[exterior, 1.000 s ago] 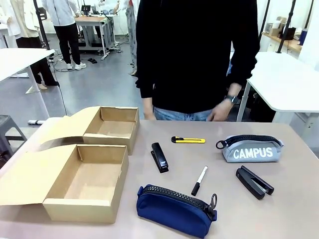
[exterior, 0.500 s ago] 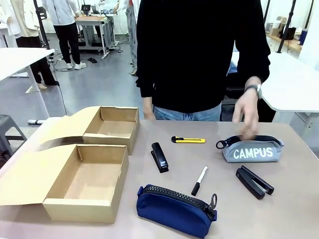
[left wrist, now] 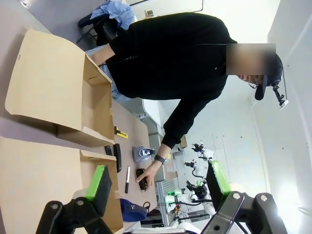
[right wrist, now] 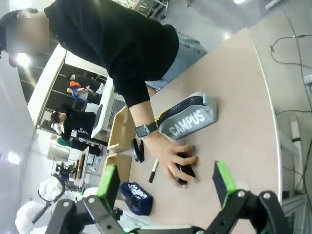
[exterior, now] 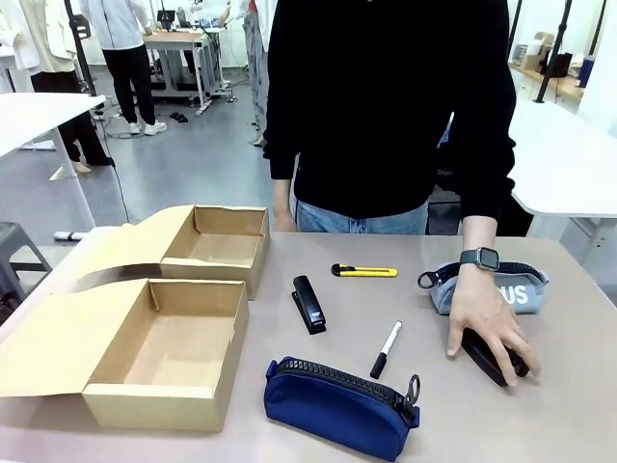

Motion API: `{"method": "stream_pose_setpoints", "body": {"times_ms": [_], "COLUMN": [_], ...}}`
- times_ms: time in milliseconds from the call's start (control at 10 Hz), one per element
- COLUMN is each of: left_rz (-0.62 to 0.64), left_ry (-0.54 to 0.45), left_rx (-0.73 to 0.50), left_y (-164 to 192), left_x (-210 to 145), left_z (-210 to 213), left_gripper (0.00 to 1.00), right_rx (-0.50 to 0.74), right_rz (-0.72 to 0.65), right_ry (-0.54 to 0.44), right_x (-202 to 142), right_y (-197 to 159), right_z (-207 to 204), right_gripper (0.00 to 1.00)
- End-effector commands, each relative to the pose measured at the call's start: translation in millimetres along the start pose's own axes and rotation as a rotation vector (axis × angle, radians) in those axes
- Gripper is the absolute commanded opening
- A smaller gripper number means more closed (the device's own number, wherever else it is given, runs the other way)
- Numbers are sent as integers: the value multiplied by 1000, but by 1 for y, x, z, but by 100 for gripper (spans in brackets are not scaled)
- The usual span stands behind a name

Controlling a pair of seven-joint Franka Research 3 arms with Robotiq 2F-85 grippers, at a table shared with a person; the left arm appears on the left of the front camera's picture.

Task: Place items inside the box.
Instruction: Pick up a Pencil pouch or Stapler and place it inside the Mailer Box closest to the robot.

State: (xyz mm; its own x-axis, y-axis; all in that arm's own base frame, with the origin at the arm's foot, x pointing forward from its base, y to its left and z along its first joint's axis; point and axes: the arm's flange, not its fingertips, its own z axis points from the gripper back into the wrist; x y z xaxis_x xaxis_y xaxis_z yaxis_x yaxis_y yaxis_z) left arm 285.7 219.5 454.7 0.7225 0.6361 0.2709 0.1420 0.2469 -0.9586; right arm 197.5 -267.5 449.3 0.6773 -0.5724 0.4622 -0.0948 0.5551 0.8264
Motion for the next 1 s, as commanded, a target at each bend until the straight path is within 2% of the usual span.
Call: {"method": "stream_pose_setpoints", "body": {"times_ms": [0, 300, 500, 800, 900], "left_rz": [-22, -22, -22, -22, -22], "left_ry": [-8, -8, -8, -8, -8], "left_rx": [-24, -24, -24, -24, -24], "left_y": [0, 0, 0, 0, 0], "left_x": [2, 2, 2, 2, 2], "left_z": [0, 0, 0, 0, 0], "left_gripper": [100, 100, 100, 100, 100], "right_rx": [2, -1, 1, 7, 3], "right_rz": [40, 26, 184, 129, 151], "right_ry": [76, 55, 143, 133, 170], "right_x": [6, 4, -1, 2, -2], "right_y": [16, 10, 29, 22, 26], "right_z": [-26, -19, -42, -36, -42], "right_gripper": [100, 100, 100, 100, 100]}}
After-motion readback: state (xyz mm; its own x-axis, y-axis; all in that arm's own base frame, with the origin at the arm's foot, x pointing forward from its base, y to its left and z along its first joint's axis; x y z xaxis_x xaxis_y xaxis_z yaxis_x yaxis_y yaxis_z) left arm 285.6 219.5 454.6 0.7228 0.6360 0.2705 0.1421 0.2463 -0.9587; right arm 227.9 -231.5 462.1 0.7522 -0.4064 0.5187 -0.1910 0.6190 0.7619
